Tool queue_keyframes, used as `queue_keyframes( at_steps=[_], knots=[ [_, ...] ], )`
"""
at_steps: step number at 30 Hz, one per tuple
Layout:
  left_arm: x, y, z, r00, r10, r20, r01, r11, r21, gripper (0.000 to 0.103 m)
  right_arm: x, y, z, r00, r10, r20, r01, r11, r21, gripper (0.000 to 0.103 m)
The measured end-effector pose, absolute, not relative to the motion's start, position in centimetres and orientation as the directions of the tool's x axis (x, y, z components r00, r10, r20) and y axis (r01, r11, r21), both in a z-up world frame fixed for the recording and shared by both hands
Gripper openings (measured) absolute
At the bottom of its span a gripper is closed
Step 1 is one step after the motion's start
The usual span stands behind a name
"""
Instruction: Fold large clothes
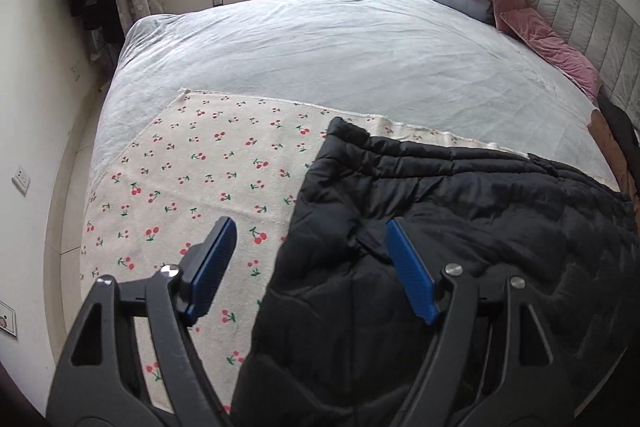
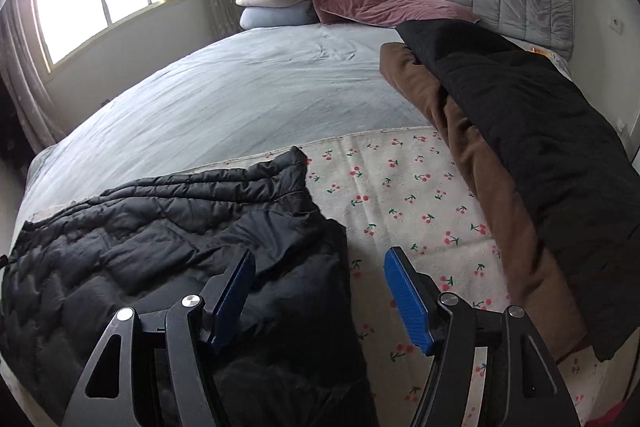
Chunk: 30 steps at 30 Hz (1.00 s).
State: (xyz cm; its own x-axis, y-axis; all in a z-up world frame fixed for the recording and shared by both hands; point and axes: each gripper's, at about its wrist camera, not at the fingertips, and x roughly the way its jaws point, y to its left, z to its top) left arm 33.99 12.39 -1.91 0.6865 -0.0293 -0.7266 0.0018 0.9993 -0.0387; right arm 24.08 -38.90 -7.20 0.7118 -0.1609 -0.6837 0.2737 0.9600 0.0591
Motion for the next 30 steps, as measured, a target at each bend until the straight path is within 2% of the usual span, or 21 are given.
queue_keyframes(
  at_steps=[5, 8, 10, 12, 17, 21, 24, 25, 30],
  knots=[
    [27.5, 4.3, -0.6, 0.7, -0.206, -0.683, 0.163, 0.978, -0.128, 0.09, 21.9, -28.4, -6.2, 0.735, -0.027, -0.677, 0.048, 0.999, 0.013, 0.076],
    [25.1, 1.1, -3.1, 0.662, -0.208, -0.72, 0.208, 0.974, -0.09, 0.091, 20.9, -25.1, -8.3, 0.697, 0.03, -0.717, -0.041, 0.999, 0.002, 0.076],
    [24.7, 1.4, -5.6, 0.621, -0.169, -0.766, 0.197, 0.979, -0.056, 0.091, 19.9, -25.7, -10.2, 0.656, 0.004, -0.755, -0.021, 1.0, -0.012, 0.076],
    [23.9, 2.9, -6.6, 0.639, -0.107, -0.762, 0.163, 0.987, -0.002, 0.094, 18.3, -28.3, -11.5, 0.641, -0.043, -0.767, 0.04, 0.999, -0.023, 0.077],
    [21.4, 6.1, -5.4, 0.627, 0.002, -0.779, 0.034, 0.999, 0.03, 0.096, 13.0, -33.6, -11.0, 0.615, -0.141, -0.776, 0.212, 0.977, -0.01, 0.077],
    [17.4, 5.6, -3.6, 0.616, -0.031, -0.787, 0.03, 0.999, -0.017, 0.096, 8.9, -31.5, -9.4, 0.641, -0.148, -0.753, 0.211, 0.978, -0.013, 0.077],
    [13.8, 4.3, -2.6, 0.623, -0.062, -0.78, 0.044, 0.998, -0.044, 0.098, 6.4, -28.7, -8.3, 0.657, -0.138, -0.741, 0.194, 0.981, -0.011, 0.083],
    [12.8, 3.8, -2.6, 0.619, -0.072, -0.782, 0.051, 0.997, -0.051, 0.102, 5.5, -27.6, -8.1, 0.663, -0.141, -0.735, 0.191, 0.982, -0.016, 0.085],
    [8.6, 1.8, -4.4, 0.561, -0.079, -0.824, 0.036, 0.997, -0.072, 0.102, 2.6, -23.1, -9.1, 0.657, -0.115, -0.745, 0.181, 0.983, 0.007, 0.09]
  ],
)
